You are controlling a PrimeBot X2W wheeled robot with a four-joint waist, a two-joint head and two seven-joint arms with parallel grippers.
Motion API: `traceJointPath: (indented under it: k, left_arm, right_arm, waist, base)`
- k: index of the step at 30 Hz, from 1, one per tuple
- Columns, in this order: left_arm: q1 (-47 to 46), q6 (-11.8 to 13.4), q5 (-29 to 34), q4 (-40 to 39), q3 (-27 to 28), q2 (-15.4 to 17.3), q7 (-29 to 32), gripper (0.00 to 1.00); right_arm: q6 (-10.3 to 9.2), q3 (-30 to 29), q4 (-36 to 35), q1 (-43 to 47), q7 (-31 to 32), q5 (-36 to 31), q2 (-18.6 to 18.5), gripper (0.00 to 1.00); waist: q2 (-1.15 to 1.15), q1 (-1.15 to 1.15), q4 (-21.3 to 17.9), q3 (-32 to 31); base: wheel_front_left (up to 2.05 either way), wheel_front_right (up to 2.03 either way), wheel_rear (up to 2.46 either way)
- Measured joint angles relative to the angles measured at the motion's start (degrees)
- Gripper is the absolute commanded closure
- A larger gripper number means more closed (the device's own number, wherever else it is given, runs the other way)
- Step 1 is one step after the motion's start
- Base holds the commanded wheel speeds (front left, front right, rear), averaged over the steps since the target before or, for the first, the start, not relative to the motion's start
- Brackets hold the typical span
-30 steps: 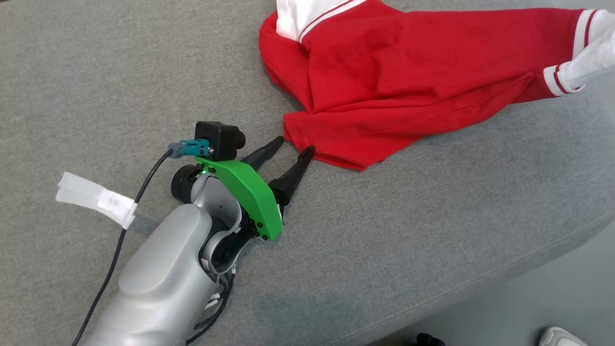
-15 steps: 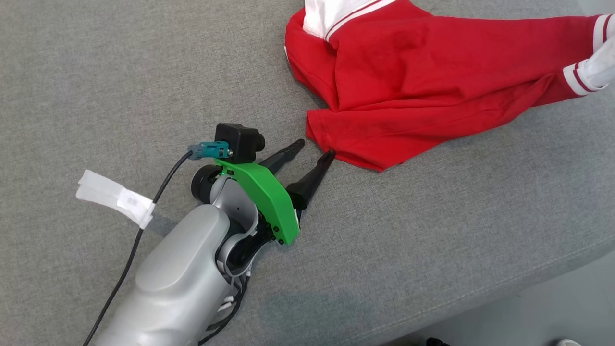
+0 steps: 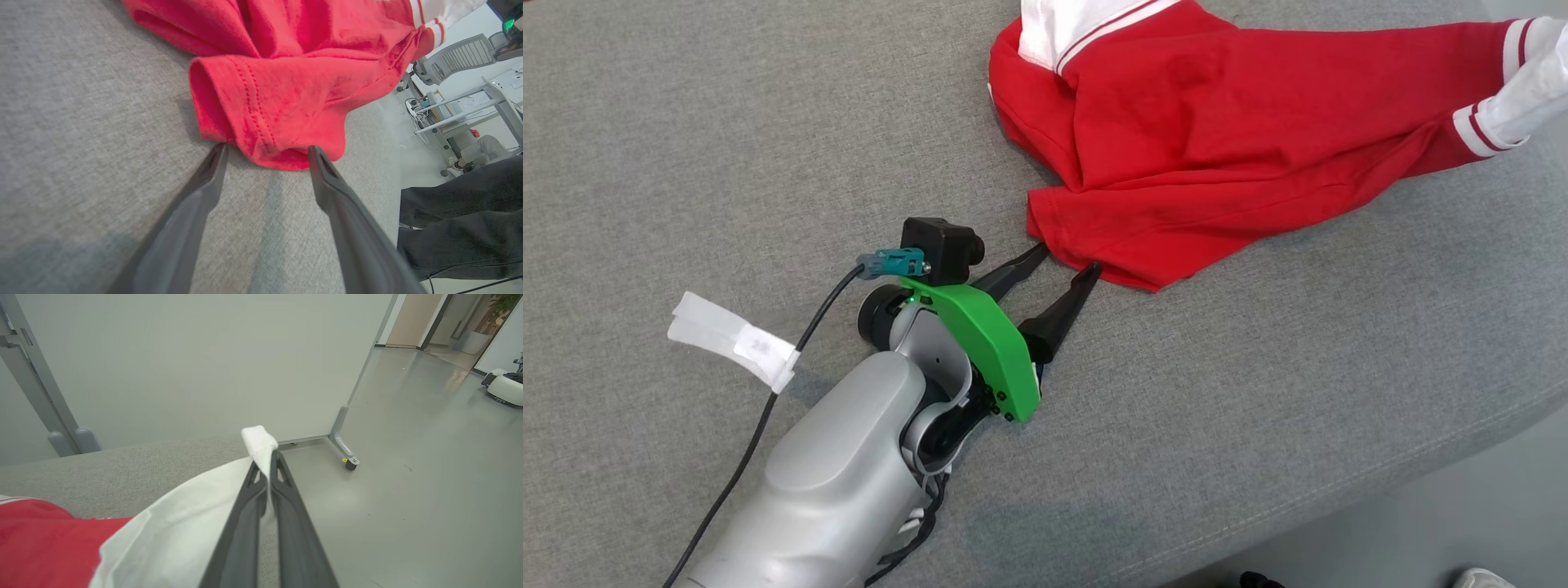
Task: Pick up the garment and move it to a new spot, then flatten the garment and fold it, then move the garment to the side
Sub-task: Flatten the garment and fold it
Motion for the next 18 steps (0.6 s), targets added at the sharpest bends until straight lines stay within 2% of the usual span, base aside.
traceJointPath:
  k: [6, 7, 9, 14, 17, 18]
  left_arm:
    - [-0.7, 0.0, -0.2, 0.8, -1.3, 0.0, -0.7, 0.01]
    - [-0.7, 0.0, -0.4, 0.9, -1.5, 0.0, -0.9, 0.13]
    - [-1.0, 0.0, -0.8, 1.1, -1.8, 0.0, -1.0, 0.50]
    - [-1.2, 0.0, -1.5, 1.1, -3.2, 0.0, -2.4, 0.52]
    - [-1.4, 0.0, -2.0, 1.1, -3.8, 0.0, -3.0, 0.67]
    - [-1.5, 0.0, -2.3, 1.0, -4.0, 0.0, -3.3, 0.69]
  right_arm:
    - [0.07, 0.1, 0.8, -0.5, -0.5, -0.3, 0.2, 1.00]
    - [0.08, 0.2, 0.9, -0.7, -0.5, -0.3, 0.2, 1.00]
    - [0.37, 0.3, 1.2, -0.9, -0.6, -0.3, 0.3, 1.00]
    - [0.56, 0.4, 2.1, -1.1, -1.1, -0.2, 0.6, 1.00]
    - [0.57, 0.4, 2.7, -1.1, -1.3, -0.3, 0.7, 1.00]
    - [0.57, 0.4, 2.9, -1.1, -1.3, -0.2, 0.8, 1.00]
  waist:
    - [0.00, 0.00, -0.4, 0.0]
    - [0.00, 0.00, -0.4, 0.0]
    - [0.00, 0.00, -0.5, 0.0]
    - [0.00, 0.00, -0.6, 0.0]
    - [0.00, 0.00, -0.5, 0.0]
    - [0.00, 0.00, -0.5, -0.1]
  base:
    - [0.00, 0.00, 0.00]
    - [0.00, 0.00, 0.00]
    - [0.00, 0.00, 0.00]
    - [0.00, 0.00, 0.00]
    - [0.00, 0.00, 0.00]
    - [0.00, 0.00, 0.00]
